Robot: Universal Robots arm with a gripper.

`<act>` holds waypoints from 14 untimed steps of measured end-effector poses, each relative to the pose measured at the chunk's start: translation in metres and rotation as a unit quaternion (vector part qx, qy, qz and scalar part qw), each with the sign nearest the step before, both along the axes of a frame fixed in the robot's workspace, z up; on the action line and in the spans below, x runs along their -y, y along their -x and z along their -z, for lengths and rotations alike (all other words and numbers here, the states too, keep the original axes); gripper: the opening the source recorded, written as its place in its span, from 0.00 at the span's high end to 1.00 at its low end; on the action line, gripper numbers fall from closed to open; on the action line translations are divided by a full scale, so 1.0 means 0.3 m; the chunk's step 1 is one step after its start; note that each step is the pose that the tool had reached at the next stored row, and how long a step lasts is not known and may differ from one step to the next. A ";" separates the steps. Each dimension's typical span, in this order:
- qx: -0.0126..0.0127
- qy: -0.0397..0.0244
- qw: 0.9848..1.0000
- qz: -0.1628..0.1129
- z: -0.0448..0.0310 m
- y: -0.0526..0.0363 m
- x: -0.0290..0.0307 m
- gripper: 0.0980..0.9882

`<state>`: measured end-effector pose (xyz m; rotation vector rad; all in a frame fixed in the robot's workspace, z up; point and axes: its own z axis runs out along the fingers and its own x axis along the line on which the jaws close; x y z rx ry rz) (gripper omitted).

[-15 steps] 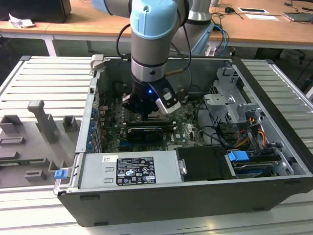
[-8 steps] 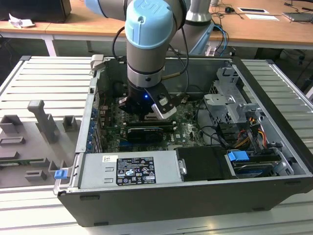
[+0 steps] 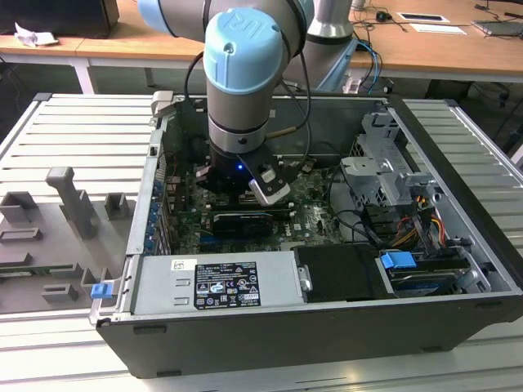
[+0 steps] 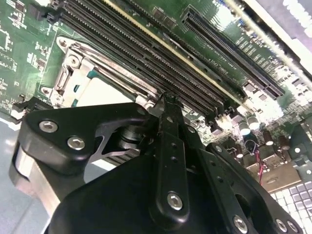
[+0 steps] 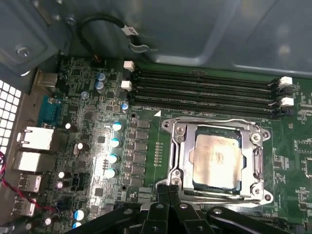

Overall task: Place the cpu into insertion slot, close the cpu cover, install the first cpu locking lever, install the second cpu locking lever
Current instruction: 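Install the second cpu locking lever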

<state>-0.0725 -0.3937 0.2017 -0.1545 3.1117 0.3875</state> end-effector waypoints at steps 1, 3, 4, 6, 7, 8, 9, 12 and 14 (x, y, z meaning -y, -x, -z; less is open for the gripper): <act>0.000 -0.005 1.000 0.000 0.002 0.000 0.000 0.99; 0.001 -0.012 1.000 0.000 0.009 0.000 0.000 0.99; 0.001 -0.013 1.000 0.000 0.012 0.001 -0.001 0.99; 0.001 -0.014 1.000 0.000 0.018 0.004 0.000 0.99; 0.001 -0.015 1.000 0.000 0.020 0.006 0.000 0.99; 0.001 -0.015 1.000 0.000 0.020 0.006 0.000 0.99; 0.001 -0.015 1.000 0.000 0.018 0.007 0.000 0.99; 0.001 -0.015 1.000 0.000 -0.016 0.007 0.000 0.99; 0.001 -0.015 1.000 0.000 -0.031 0.007 0.000 0.99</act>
